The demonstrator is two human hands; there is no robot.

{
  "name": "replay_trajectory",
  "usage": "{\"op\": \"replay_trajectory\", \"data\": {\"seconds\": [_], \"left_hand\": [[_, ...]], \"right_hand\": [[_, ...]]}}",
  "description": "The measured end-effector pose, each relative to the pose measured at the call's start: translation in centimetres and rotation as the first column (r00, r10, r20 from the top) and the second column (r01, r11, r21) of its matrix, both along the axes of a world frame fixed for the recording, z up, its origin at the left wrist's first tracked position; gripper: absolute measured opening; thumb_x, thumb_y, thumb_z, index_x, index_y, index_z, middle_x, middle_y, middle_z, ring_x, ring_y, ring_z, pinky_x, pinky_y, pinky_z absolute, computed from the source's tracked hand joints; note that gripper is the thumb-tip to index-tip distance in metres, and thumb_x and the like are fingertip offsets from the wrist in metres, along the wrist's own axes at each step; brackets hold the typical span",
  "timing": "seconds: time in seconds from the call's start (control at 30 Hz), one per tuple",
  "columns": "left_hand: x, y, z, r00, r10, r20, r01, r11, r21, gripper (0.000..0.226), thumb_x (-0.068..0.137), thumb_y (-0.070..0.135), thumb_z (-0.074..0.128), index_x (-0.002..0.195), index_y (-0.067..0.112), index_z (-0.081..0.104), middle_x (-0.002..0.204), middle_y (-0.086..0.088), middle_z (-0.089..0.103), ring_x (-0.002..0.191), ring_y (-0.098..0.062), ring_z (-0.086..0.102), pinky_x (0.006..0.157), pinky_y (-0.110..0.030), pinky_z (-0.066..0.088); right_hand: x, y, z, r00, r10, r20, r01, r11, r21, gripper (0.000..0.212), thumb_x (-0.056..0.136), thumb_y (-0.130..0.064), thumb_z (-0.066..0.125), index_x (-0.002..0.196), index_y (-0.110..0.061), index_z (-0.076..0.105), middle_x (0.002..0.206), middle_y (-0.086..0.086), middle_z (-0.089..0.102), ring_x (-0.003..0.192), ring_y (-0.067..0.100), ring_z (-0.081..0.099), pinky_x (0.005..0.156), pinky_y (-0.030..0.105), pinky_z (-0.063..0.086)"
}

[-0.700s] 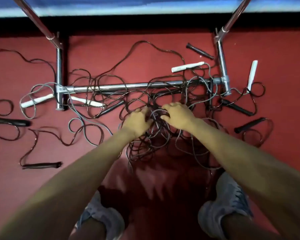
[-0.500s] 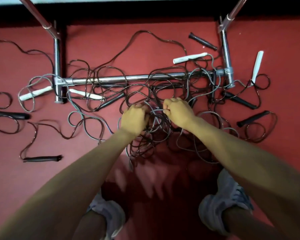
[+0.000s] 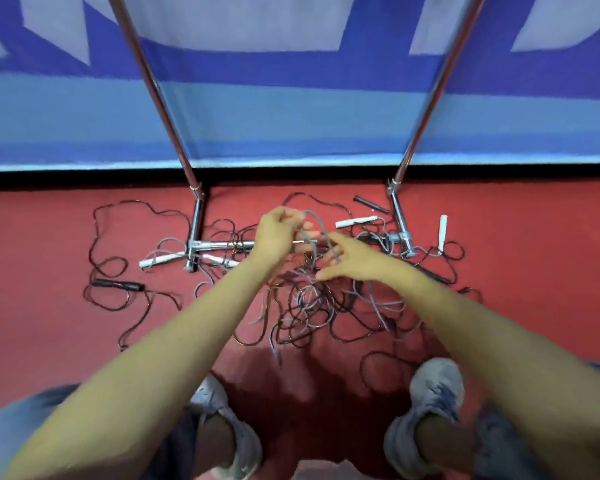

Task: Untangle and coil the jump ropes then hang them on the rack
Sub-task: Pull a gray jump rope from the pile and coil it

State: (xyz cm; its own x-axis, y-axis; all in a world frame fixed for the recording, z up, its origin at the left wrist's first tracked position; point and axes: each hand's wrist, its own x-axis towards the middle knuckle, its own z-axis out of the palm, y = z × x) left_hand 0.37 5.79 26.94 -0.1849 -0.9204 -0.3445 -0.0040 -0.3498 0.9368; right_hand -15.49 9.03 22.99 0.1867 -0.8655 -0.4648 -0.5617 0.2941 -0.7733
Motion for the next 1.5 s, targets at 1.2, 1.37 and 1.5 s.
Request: {"op": "replay_trajectory", "data": {"seconds": [1.2, 1.37, 1.5], "left_hand": [[5.5, -1.3, 6.0, 0.246, 0.122, 0.961, 0.504, 0.832, -0.234, 0.027, 0.097, 0.016, 0.051, 0.117, 0.020, 0.068, 0.111, -0.011, 0.064, 0.102, -0.035, 0.061, 0.082, -0.039, 0.049], [2.4, 1.1, 6.7, 0.643, -0.009, 0.766, 0.565, 0.681, -0.467, 0.020, 0.093, 0.020, 0.062, 0.110, 0.016, 0.072, 0.094, -0.002, 0.060, 0.083, -0.015, 0.055, 0.078, -0.027, 0.042], [2.3, 1.7, 8.1, 0.891, -0.136, 0.433, 0.358, 0.796, -0.488, 0.014, 0.086, 0.018, 0.071, 0.098, 0.015, 0.065, 0.076, -0.001, 0.063, 0.060, -0.007, 0.054, 0.062, -0.020, 0.044]], "right_hand": [[-0.3, 0.5, 14.7, 0.832, 0.002, -0.555, -0.156, 0.961, -0.230, 0.056, 0.089, -0.021, 0.066, 0.139, -0.018, 0.041, 0.109, 0.009, 0.059, 0.095, 0.024, 0.056, 0.080, 0.030, 0.041], [0.8, 0.9, 13.5, 0.863, 0.133, -0.487, -0.298, 0.913, -0.278, 0.049, 0.090, -0.028, 0.064, 0.137, -0.032, 0.049, 0.092, -0.007, 0.046, 0.095, 0.013, 0.045, 0.089, 0.029, 0.039], [0.4, 1.2, 13.9, 0.918, 0.003, -0.397, -0.182, 0.892, -0.413, 0.009, 0.092, -0.029, 0.061, 0.098, -0.023, 0.065, 0.080, -0.006, 0.059, 0.081, 0.018, 0.056, 0.078, 0.034, 0.048]]}}
